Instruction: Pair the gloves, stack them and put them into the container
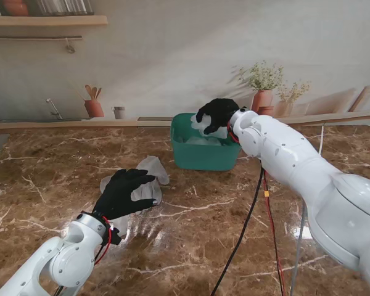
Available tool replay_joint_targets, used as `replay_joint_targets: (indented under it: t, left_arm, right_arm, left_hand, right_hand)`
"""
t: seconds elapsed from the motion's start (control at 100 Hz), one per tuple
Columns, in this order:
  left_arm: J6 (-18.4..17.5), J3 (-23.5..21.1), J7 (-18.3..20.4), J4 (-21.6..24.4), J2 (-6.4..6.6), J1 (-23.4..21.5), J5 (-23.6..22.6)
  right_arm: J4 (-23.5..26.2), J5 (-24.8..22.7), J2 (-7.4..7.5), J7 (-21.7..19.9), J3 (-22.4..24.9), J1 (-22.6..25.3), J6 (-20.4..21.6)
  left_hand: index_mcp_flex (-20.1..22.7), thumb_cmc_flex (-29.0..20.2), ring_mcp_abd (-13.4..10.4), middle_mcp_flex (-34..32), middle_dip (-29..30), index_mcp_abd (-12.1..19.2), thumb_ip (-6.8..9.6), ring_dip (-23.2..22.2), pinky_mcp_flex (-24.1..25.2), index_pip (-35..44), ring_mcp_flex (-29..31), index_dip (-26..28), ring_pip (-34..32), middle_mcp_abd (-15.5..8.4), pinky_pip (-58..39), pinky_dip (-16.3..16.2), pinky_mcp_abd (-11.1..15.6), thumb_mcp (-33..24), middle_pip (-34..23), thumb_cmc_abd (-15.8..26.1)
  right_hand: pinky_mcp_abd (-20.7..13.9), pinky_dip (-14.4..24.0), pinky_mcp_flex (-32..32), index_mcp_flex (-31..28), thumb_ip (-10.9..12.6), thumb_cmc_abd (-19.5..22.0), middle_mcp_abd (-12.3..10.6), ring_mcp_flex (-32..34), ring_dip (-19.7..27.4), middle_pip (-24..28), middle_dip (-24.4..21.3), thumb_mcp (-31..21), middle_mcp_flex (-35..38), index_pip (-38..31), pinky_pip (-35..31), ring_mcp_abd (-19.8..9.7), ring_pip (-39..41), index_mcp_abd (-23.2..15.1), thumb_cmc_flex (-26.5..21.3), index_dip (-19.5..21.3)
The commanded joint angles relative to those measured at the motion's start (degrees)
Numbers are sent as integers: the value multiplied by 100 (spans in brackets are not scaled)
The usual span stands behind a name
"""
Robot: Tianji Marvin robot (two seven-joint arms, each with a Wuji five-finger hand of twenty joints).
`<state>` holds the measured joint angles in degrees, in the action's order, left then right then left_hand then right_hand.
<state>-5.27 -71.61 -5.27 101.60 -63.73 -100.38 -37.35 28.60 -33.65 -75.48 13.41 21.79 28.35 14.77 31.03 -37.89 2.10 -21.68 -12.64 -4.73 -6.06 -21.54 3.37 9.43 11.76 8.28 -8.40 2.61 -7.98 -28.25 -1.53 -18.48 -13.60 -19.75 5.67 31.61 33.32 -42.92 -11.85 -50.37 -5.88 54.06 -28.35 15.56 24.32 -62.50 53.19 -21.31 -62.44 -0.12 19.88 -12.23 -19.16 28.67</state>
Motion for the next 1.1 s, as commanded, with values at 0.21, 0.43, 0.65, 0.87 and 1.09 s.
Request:
replay_joint_targets:
  t: [0.21,0.43,0.65,0.87,1.09]
  left_arm:
    - [5,16,17,-14,7,-12,20]
    - [-18,5,19,-24,9,-8,9]
    - [-56,37,4,-43,3,50,35]
    - [-84,112,13,-22,4,110,42]
    - [-125,141,36,16,6,144,60]
  right_arm:
    - [735,-76,407,-952,266,130,-273]
    - [1360,-422,697,-1011,720,400,-340]
    - [2716,-1135,1157,-1395,1891,1207,-451]
    - [4306,-1699,1476,-2229,3234,2349,-397]
    - [5623,-1928,1597,-2694,4211,3510,-241]
  left_hand:
    - [30,-88,-240,48,81,154,183,77,-42,32,-176,39,221,-123,215,145,108,251,132,207]
    - [25,-80,-256,53,83,166,185,74,-47,38,-180,44,219,-140,214,163,106,270,136,207]
    - [8,-85,-254,65,86,165,187,73,-52,31,-188,42,220,-165,166,129,82,278,141,202]
    - [-8,-86,-264,72,87,157,189,74,5,12,-187,31,221,-189,-16,-107,50,289,140,205]
    - [-10,-93,-243,73,83,133,189,67,51,-1,-180,23,209,-204,-188,-409,2,290,132,196]
  right_hand:
    - [172,283,-467,641,219,178,314,-647,437,-690,-854,260,-770,573,566,307,-549,-288,718,-505]
    - [64,294,-615,698,233,379,109,-760,493,-598,-905,368,-834,573,758,102,-602,-109,785,-550]
    - [-32,157,-728,691,298,618,89,-910,582,-610,-907,612,-953,547,1194,-25,-708,61,766,-541]
    - [-76,51,-854,725,389,983,117,-1084,747,-699,-960,1011,-1064,608,1446,-21,-871,158,688,-541]
    - [-81,43,-890,773,900,1674,138,-1146,855,-739,-982,2374,-1104,691,1533,5,-895,215,612,-500]
